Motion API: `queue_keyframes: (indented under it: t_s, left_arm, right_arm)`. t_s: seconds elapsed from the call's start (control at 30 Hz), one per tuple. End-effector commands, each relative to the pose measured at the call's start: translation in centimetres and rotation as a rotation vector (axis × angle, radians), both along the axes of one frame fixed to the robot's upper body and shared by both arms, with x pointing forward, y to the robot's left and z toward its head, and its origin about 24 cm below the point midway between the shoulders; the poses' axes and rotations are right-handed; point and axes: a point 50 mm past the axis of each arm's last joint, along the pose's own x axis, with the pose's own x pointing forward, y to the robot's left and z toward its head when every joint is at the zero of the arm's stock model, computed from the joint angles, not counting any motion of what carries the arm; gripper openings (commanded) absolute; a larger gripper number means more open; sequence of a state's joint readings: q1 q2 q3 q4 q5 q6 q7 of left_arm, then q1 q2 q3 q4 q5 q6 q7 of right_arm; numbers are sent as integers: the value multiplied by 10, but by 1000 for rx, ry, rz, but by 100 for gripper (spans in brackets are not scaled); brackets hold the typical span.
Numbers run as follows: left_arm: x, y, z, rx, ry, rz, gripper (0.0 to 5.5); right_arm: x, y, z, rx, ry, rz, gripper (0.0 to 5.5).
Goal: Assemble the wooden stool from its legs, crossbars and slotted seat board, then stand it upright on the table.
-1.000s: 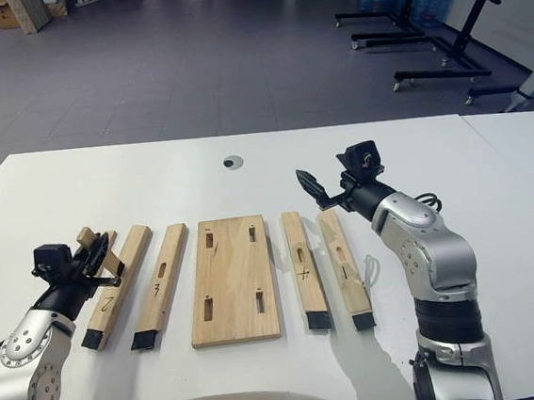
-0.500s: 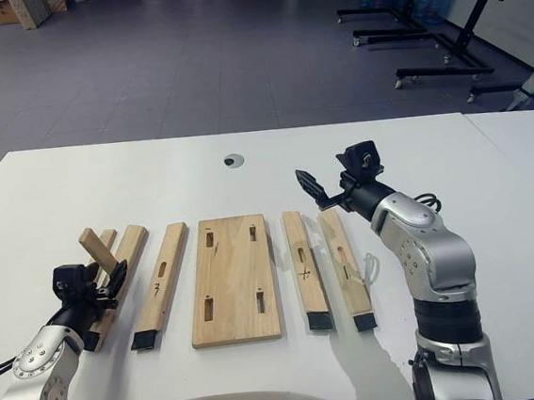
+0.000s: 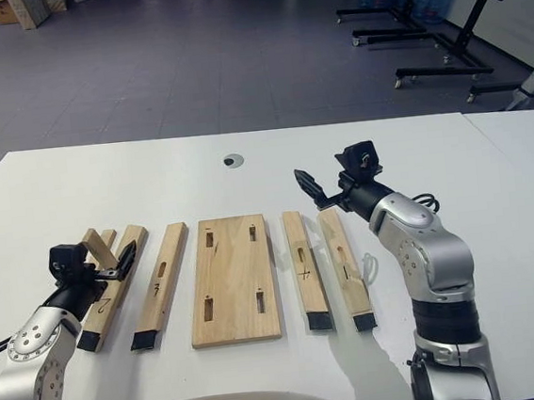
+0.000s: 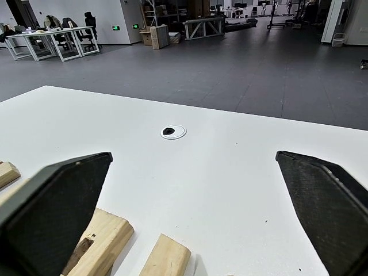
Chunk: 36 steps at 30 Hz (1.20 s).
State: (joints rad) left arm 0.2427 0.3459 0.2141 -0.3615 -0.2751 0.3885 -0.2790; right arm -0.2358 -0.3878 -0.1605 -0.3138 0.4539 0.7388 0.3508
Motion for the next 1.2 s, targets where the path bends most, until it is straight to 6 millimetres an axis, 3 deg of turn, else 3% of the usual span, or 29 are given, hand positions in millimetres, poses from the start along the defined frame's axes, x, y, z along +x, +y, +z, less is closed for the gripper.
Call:
queue_keyframes:
  t_s: [0.03,0.17,0.4,0.63,1.2]
  left_arm:
    - [-4,5,11,24,-2,-21,471]
    - [4,4,37,41,-58,-65,471]
    - [24,-17,111,-12,-232,-183,471]
    - [46,-22,167,19,-384,-108,471]
    - [49,-27,168,29,-376,-99,471]
  right_arm:
    - [-1,0,4,10,-18,-3,526]
    - [-3,0,4,18,-22,-15,526]
    - [-1,0,7,26,-41,-23,526]
    - [4,2,9,33,-59,-24,526]
    - [6,4,10,32,-60,-10,526]
